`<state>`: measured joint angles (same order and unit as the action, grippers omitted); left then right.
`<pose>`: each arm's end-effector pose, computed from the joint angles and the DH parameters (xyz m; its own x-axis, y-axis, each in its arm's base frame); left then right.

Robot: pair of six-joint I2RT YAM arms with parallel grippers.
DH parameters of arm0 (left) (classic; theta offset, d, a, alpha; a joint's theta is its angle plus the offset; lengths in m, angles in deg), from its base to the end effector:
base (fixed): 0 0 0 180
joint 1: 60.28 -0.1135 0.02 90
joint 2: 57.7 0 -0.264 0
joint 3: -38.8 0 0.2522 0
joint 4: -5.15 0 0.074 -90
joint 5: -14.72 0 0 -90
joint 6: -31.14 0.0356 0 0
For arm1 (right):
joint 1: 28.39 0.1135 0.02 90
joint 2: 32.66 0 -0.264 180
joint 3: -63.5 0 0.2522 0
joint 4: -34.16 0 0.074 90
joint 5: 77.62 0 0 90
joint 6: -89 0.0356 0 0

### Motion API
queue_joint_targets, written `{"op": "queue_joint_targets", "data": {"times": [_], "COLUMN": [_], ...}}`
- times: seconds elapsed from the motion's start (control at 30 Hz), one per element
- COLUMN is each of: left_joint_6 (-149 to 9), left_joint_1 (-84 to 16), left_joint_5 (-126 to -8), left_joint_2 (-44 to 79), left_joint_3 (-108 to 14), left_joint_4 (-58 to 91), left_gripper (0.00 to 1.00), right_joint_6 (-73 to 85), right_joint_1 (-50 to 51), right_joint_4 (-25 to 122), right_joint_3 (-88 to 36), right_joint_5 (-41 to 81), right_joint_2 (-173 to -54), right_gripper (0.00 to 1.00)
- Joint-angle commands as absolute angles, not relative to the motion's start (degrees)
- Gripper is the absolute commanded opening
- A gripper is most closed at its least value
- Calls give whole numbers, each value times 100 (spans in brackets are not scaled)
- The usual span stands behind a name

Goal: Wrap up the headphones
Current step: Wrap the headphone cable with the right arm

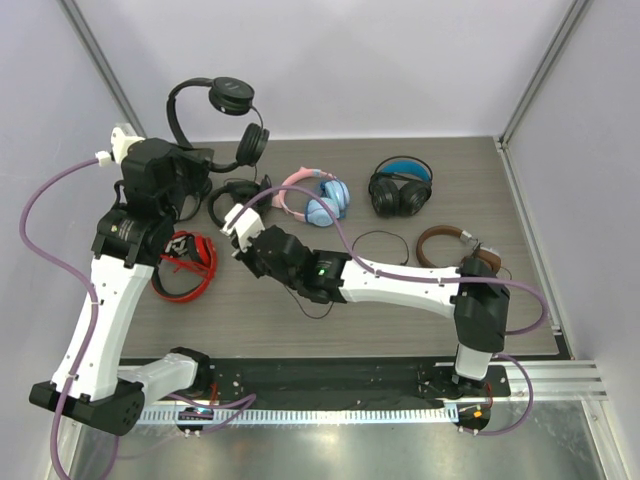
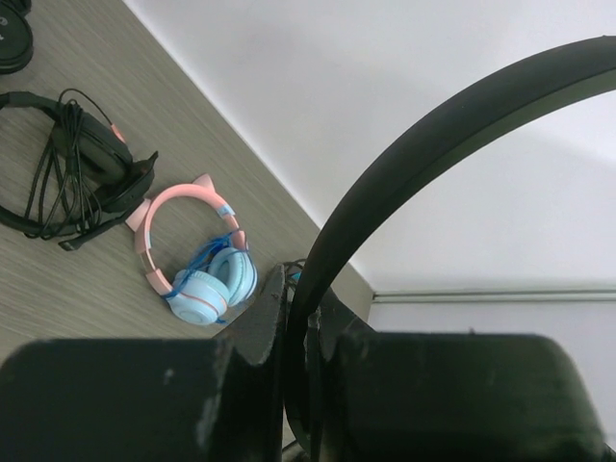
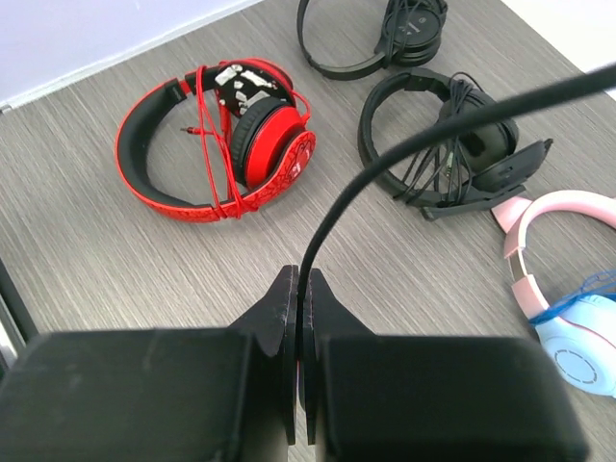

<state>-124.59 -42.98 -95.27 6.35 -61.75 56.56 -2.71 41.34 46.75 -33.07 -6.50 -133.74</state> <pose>0.2051 -0.0511 0.4732 -0.0682 -0.8760 -0.4774 -0.2387 0.4789 -0.8448 0.1581 0.3948 0.3211 -0.0785 -0.2941 -0.9525 -0.7831 0.6094 -0.1236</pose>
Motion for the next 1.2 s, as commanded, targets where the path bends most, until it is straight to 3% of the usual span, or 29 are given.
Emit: {"op": "queue_joint_targets", "data": {"times": [0.0, 0.4, 0.67, 1.17], "left_joint_6": [-12662, -11767, -10729, -9842], "left_joint_1": [-4270, -4148, -3093, -2890], "left_joint_5": [-9374, -10242, -11746, -12090], "left_joint_2": [549, 637, 935, 1199], "left_joint_3": [-6277, -6180, -6286, -5952], "left_joint_4": [5433, 5556, 5547, 5389], "left_gripper": [0, 0, 0, 0], "right_joint_6": [-460, -478, -434, -899], "right_joint_1": [4175, 4192, 4201, 4227], "right_joint_4": [4608, 4537, 4757, 6732], "right_joint_3": [-3605, -3587, -3491, -3841], "right_joint_5": [-696, -108, 174, 499], "right_joint_2": [-13513, -13225, -12777, -11757], "right_gripper": [1, 1, 1, 1]}}
